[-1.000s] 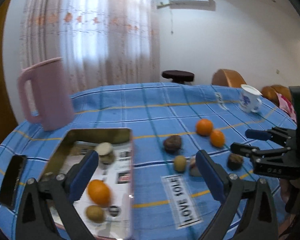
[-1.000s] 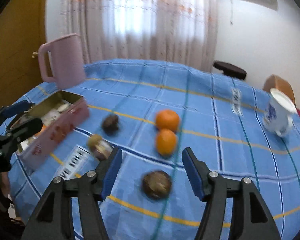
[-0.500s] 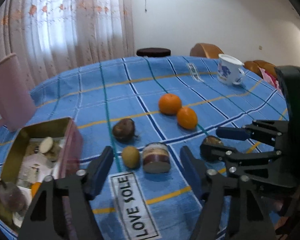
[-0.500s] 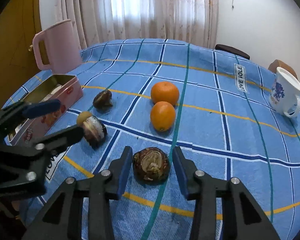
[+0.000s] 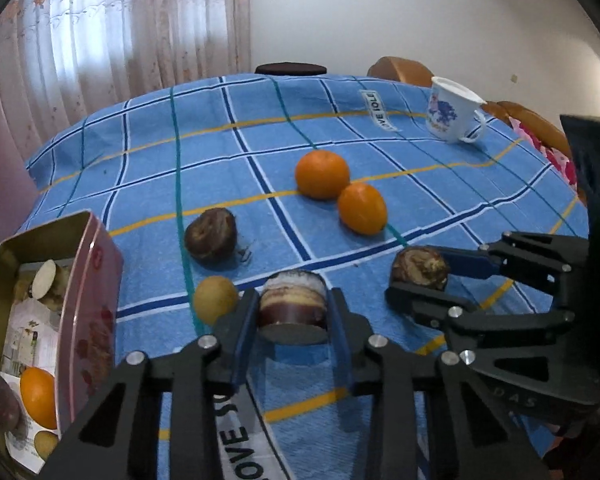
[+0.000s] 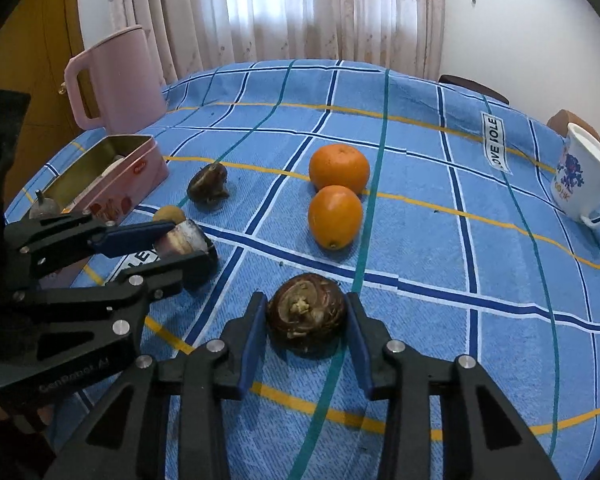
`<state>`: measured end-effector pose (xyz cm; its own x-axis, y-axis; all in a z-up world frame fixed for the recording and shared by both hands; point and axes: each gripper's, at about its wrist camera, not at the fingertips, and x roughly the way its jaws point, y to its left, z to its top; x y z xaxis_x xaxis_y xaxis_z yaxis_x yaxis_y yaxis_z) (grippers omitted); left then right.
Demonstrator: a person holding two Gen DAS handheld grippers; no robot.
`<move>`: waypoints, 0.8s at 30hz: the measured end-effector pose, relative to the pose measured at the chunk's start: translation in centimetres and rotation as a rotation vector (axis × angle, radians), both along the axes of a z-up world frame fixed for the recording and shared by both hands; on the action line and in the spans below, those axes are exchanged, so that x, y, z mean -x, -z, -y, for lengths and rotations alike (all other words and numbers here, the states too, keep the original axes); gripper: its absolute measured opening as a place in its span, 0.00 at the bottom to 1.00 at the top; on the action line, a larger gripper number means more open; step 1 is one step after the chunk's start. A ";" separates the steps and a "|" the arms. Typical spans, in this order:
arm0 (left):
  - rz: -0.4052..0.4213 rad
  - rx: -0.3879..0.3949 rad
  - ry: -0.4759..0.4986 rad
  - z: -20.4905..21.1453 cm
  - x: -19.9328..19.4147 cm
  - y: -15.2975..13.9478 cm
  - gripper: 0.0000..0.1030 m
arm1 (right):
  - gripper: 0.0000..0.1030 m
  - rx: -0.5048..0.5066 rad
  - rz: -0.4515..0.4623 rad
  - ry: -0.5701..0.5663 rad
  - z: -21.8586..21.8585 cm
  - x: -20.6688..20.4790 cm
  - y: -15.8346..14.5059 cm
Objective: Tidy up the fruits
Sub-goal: 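Close the left tool on the brown-white cylinder while the right tool grasps the brown fruit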
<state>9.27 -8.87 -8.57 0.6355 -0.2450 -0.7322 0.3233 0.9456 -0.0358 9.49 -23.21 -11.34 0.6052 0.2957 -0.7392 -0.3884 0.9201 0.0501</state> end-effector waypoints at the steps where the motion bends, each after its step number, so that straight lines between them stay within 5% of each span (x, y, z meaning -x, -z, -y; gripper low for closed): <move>1: 0.005 -0.002 -0.001 -0.1 0.1 -0.1 0.35 | 0.39 0.000 0.006 0.001 0.0 0.1 -0.1; 24: 0.212 0.079 -0.031 -1.5 2.8 -2.6 0.35 | 0.39 -0.089 0.192 -0.038 0.9 2.7 -2.7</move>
